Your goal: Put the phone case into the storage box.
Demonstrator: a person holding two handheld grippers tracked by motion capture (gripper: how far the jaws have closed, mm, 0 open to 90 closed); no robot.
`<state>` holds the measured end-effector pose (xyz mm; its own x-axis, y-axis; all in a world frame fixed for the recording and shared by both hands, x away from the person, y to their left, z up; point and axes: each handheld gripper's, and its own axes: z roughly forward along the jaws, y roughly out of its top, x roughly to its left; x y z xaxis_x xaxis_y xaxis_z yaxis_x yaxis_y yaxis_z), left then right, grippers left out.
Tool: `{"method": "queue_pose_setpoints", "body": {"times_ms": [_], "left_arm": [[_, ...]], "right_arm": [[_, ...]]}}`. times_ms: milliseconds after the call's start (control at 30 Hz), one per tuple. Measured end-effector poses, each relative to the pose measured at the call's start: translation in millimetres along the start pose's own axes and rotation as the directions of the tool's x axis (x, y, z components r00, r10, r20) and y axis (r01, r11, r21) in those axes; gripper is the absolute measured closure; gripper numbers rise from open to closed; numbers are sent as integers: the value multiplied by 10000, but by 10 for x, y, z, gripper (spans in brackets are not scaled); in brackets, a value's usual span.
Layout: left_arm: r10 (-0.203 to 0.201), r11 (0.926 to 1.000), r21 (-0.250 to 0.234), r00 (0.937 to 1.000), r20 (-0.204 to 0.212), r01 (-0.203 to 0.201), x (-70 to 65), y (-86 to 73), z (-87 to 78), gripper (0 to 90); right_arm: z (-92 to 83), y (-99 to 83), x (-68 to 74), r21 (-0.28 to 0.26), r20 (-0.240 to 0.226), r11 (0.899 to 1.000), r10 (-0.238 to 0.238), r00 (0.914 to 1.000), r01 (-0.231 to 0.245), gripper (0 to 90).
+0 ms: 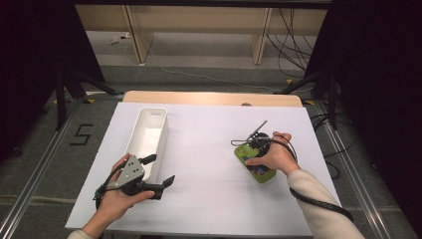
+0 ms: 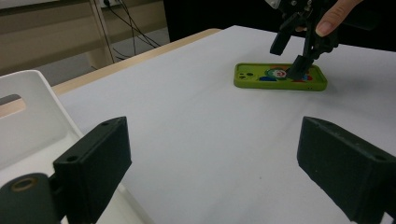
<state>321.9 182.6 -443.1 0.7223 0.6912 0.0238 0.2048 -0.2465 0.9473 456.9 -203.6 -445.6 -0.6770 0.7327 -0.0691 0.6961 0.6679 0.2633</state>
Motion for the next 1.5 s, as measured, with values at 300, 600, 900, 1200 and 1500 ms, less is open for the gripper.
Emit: {"method": "queue_pose_setpoints", "body": {"times_ms": [300,600,900,1200,1500], "left_arm": [[0,10000,0,10000,9,0,-1,0,1,95],[-2,10000,-3,10000,16,2,-4,0,1,96],[-5,10000,3,10000,30,5,-5,-1,3,96],[66,10000,1,10000,38,-66,-4,2,1,96],[50,10000,-1,10000,51,-50,-5,2,1,96]], "right_arm": [[78,31,12,246,25,9997,59,10000,-59,58],[124,40,-3,508,157,9987,11,9999,-19,54],[163,46,-2,727,138,9972,165,9998,-175,81],[196,59,-13,889,83,9955,316,9995,-322,85],[199,89,-14,1098,68,9929,448,9990,-453,94]]}}
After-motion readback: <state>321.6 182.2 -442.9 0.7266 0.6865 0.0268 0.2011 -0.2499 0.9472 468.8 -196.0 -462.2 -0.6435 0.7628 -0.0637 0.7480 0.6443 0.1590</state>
